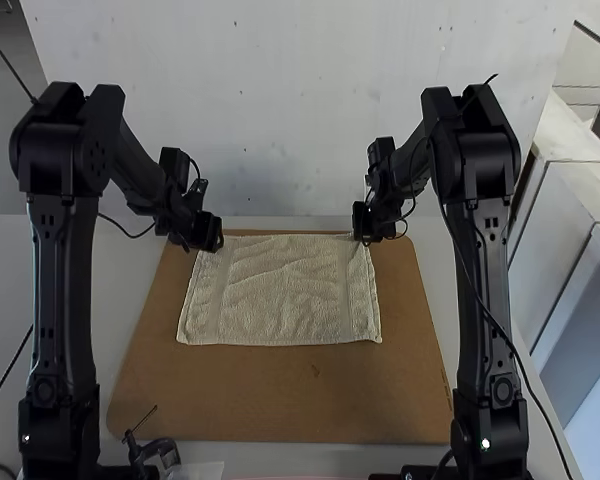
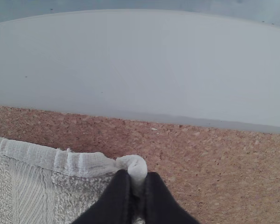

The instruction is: Fold the towel.

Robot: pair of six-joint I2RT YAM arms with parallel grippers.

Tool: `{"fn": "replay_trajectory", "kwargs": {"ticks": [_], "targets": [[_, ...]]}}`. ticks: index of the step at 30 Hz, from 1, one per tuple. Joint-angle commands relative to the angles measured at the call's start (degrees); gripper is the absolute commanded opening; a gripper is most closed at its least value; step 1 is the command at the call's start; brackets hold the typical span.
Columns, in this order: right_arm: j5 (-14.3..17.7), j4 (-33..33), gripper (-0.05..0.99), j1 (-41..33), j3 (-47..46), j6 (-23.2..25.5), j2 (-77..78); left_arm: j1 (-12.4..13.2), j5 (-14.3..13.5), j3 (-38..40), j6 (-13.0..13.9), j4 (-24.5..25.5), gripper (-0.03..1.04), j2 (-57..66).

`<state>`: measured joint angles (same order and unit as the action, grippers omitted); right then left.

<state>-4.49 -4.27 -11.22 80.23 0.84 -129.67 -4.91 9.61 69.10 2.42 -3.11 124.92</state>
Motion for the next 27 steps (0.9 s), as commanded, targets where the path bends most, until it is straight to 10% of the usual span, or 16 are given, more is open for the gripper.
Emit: {"fn": "replay_trajectory", "kwargs": {"ticks": [1, 17, 27], "targets": [[0.45, -0.12, 0.01, 0.59, -1.83, -0.31, 0.29, 0.78, -1.87, 1.04, -0.13, 0.92, 0.7, 1.46], [-0.17, 0.76, 0.01, 0.5, -2.71, -0.31, 0.64, -0.45, 1.73, 1.21, -1.71, 0.92, 0.55, 0.94], [-0.17, 1.46, 0.01, 0.33, -2.97, -0.31, 0.55, -0.54, 2.96, 2.27, -3.03, 0.74, 0.28, 1.81]]}}
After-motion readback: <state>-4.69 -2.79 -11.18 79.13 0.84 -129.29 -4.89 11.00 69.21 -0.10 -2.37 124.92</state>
